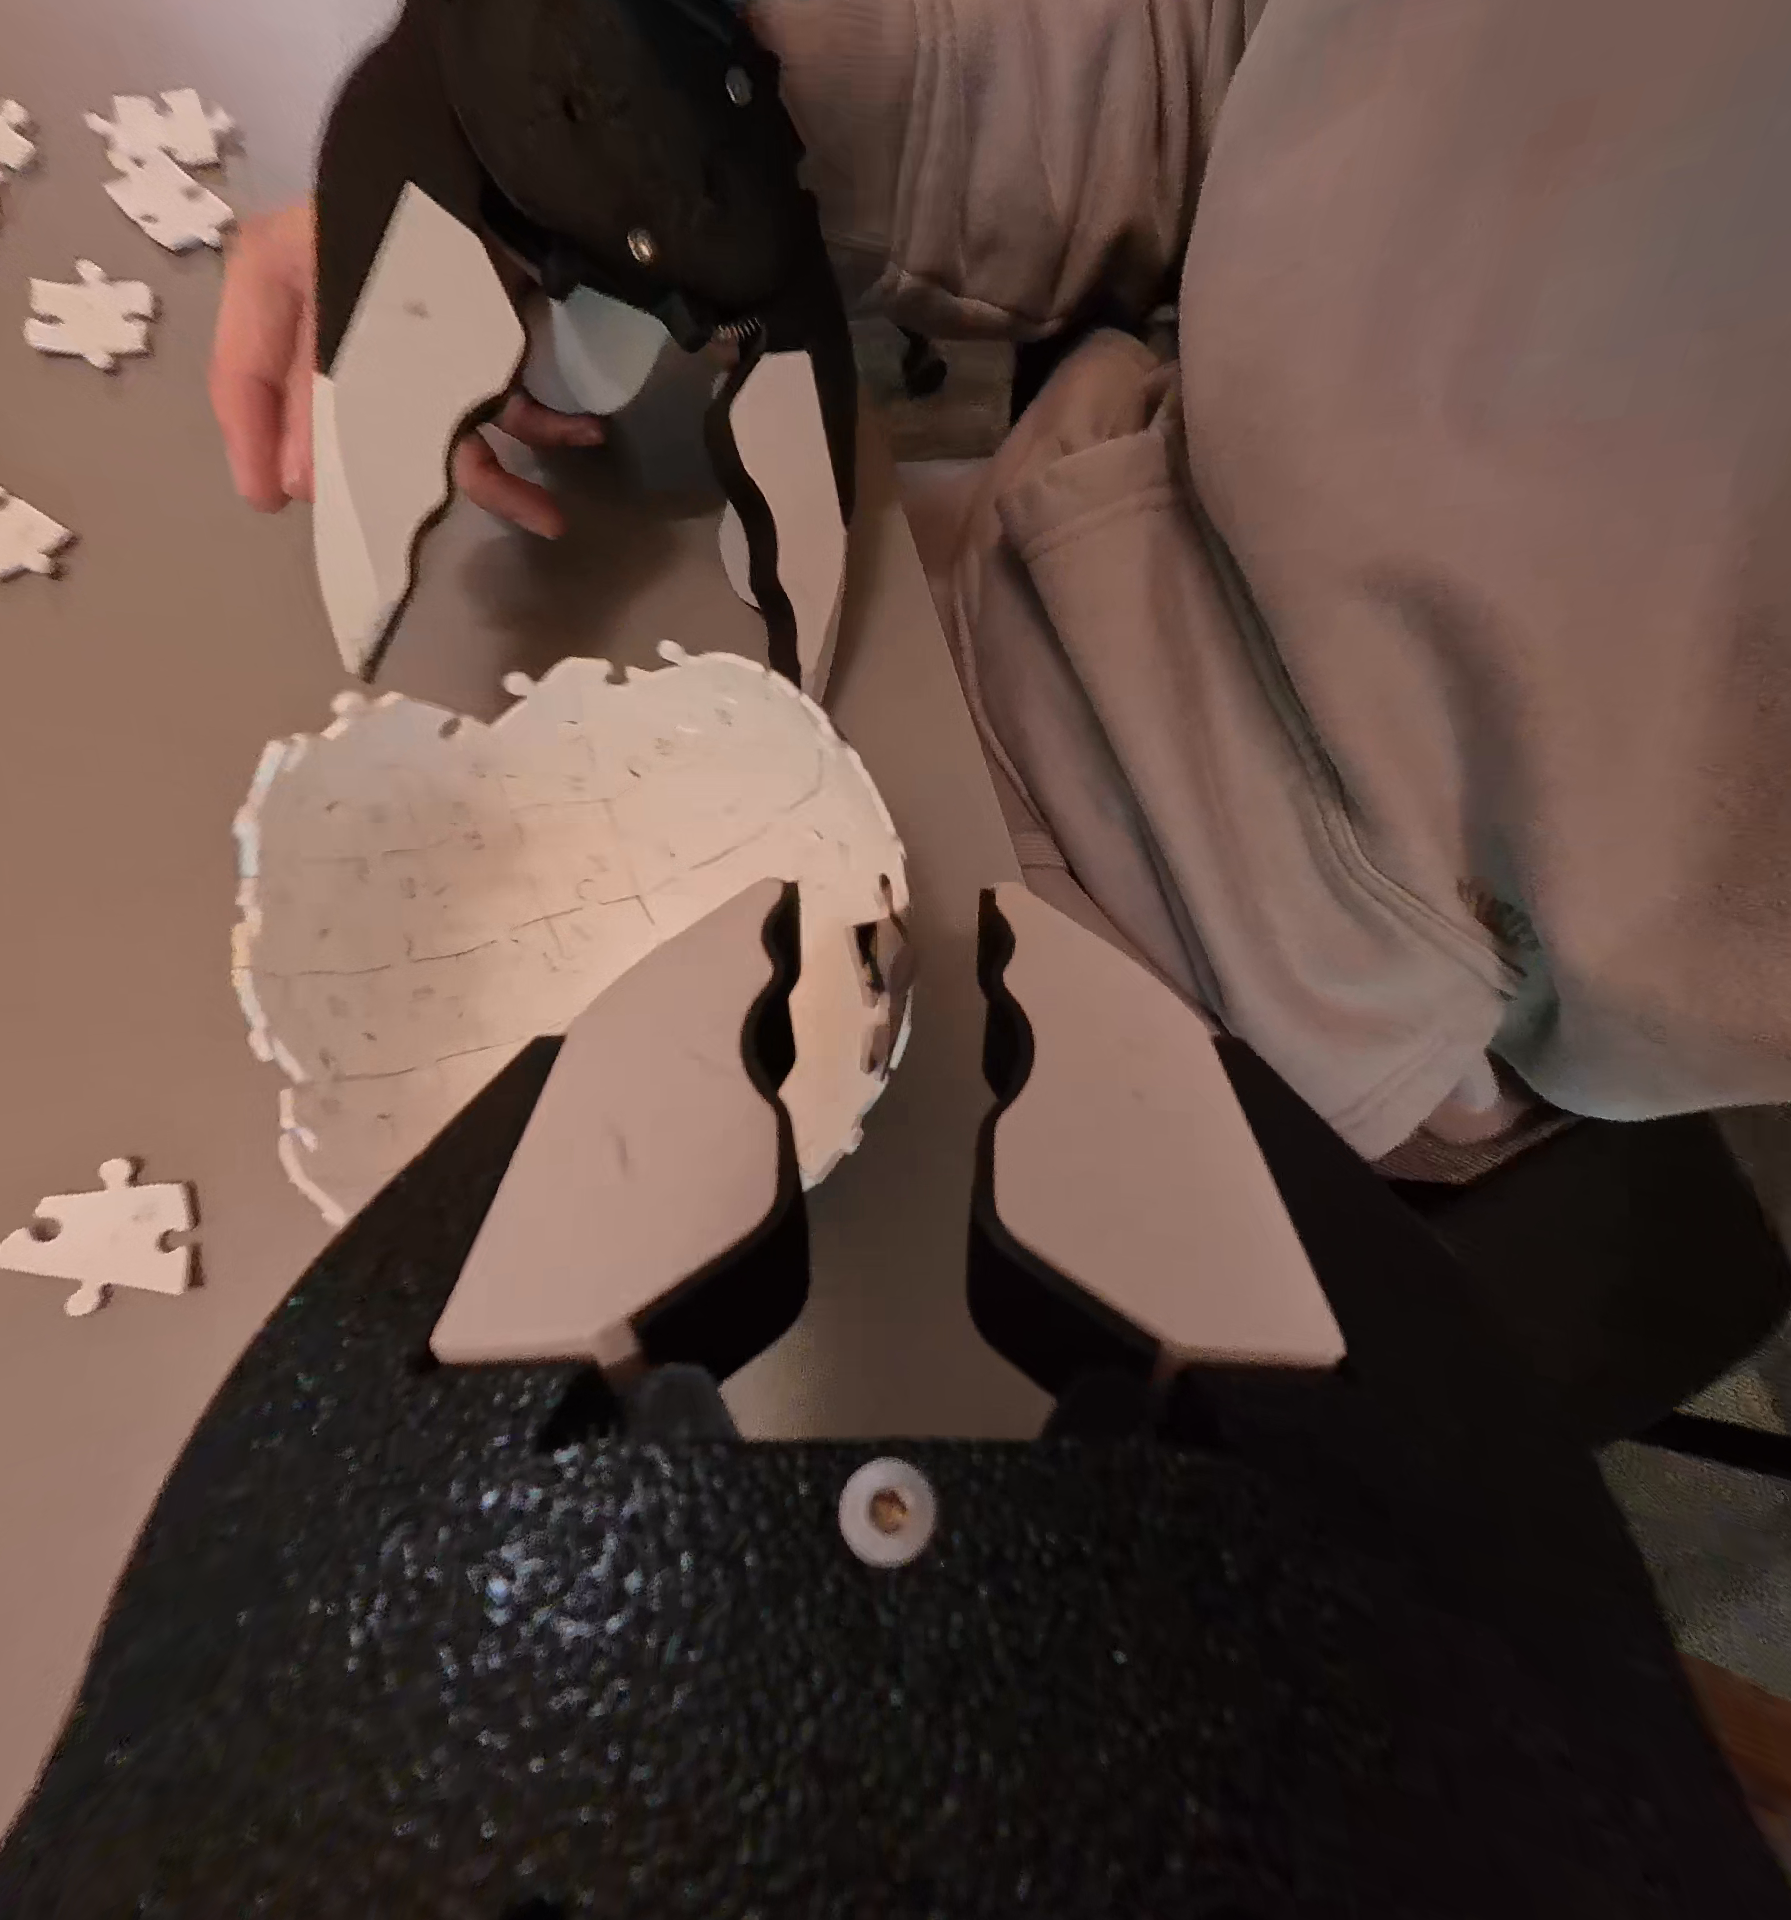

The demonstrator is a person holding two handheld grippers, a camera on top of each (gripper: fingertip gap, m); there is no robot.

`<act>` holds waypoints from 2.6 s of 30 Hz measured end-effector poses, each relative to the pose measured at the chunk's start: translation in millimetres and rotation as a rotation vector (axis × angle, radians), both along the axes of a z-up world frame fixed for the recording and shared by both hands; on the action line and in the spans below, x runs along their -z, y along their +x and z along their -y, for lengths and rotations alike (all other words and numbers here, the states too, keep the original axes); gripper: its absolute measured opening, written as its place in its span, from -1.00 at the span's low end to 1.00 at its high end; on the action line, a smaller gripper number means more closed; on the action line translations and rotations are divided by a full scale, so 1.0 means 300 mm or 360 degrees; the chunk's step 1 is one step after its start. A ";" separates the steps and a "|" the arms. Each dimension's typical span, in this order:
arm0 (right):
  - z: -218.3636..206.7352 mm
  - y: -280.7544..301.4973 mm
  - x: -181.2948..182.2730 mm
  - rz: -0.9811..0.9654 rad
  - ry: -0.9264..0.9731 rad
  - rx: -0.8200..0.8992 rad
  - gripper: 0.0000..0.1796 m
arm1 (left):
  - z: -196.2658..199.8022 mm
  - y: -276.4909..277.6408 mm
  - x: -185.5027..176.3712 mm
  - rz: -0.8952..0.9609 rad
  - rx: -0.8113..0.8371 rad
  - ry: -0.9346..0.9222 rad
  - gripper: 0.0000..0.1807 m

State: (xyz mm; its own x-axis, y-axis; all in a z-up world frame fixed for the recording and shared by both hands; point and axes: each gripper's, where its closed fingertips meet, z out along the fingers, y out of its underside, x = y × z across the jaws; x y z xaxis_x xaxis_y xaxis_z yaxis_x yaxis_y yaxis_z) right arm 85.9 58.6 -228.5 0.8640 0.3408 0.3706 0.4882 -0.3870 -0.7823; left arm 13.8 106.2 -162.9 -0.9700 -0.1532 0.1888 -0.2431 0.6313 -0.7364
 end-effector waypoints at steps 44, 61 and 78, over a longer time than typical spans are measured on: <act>-0.010 0.144 -0.109 -0.0211 0.0097 -0.0135 0.19 | -0.480 0.159 0.269 0.0510 -0.1385 0.0437 -0.88; -0.237 0.269 -0.460 -0.0920 0.0356 -0.0032 -0.13 | -0.430 0.249 -0.141 0.1561 -0.1630 0.0577 -0.91; -0.417 0.044 -0.582 -0.0820 0.0225 -0.0821 -0.98 | -0.283 0.251 -0.372 0.2297 -0.1497 0.0917 -0.93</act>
State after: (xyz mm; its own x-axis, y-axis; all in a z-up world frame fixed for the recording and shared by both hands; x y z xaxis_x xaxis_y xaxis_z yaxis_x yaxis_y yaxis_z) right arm 99.2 183.8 -53.9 0.6832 0.7295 0.0323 0.1386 -0.0862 -0.9866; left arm 89.0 191.1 -51.3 0.1325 -0.4210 -0.8973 -0.0693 0.8992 -0.4321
